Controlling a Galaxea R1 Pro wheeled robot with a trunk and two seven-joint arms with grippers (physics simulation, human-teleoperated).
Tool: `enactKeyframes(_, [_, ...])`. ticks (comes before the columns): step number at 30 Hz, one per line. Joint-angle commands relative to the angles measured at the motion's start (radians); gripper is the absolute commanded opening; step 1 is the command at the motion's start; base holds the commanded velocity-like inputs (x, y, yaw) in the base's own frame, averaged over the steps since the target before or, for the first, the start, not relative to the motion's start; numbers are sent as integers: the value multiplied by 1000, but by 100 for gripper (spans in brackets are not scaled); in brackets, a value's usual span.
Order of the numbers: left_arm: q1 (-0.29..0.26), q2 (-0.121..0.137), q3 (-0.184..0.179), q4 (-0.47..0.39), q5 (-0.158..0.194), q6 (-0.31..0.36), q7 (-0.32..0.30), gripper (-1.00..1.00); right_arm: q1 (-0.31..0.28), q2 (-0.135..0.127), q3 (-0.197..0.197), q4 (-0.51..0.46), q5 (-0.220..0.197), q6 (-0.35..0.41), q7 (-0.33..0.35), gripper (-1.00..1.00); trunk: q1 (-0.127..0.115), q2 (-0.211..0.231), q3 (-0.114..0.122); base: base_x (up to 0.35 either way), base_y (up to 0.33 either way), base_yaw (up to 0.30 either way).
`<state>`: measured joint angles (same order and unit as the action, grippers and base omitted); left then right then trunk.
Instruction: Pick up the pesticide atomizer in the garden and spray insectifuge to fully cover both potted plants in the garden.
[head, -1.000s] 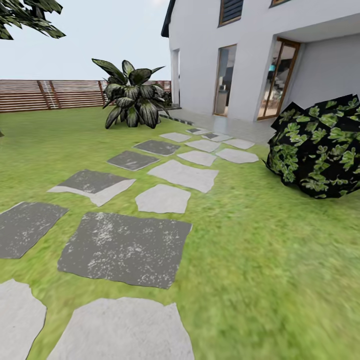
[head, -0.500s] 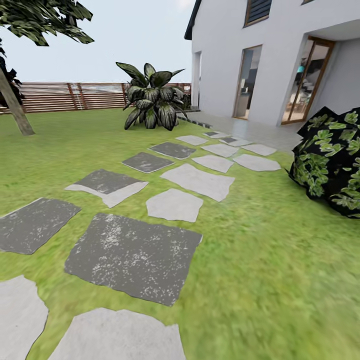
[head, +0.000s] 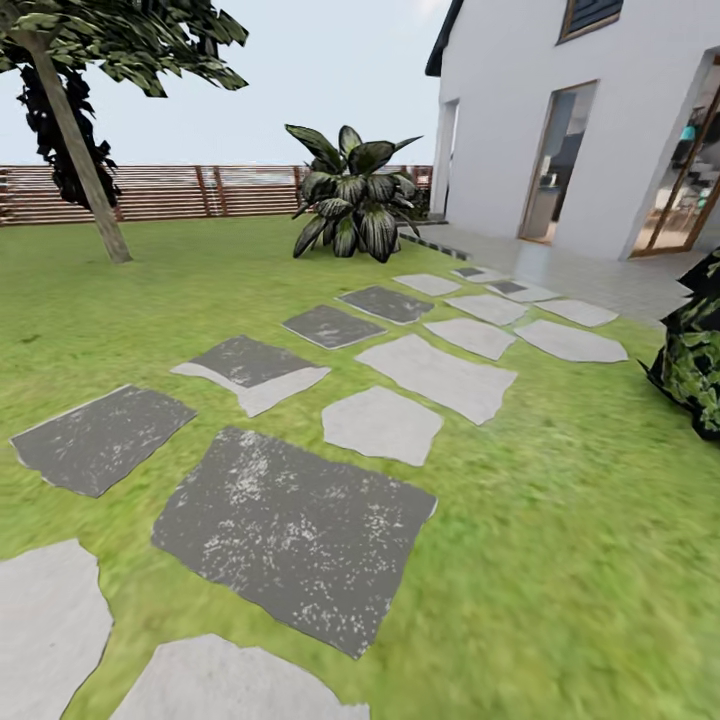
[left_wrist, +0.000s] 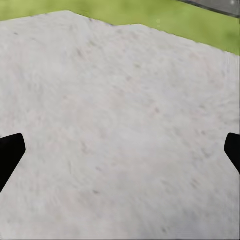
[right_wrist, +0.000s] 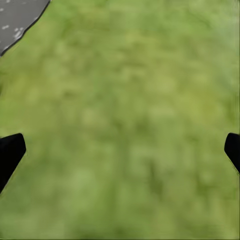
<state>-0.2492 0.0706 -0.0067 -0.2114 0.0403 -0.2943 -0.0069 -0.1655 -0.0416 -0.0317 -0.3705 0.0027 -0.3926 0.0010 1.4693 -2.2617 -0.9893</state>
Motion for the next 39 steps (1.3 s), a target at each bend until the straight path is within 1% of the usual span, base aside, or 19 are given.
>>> enactKeyframes(1, [-1,0,-1,1,4,-3,-1,100,0,0,-2,1,0,-3,0,100,0,0,-1,324,-3,275])
enactKeyframes(22, [1,0,-1,1,4,-3,-1,100,0,2,-2,1,0,-3,0,100,0,0,-1,329,0,276])
enactKeyframes(39, [1,0,0,0,4,-3,-1,100,0,2,-2,1,0,-3,0,100,0,0,10,335,0,269])
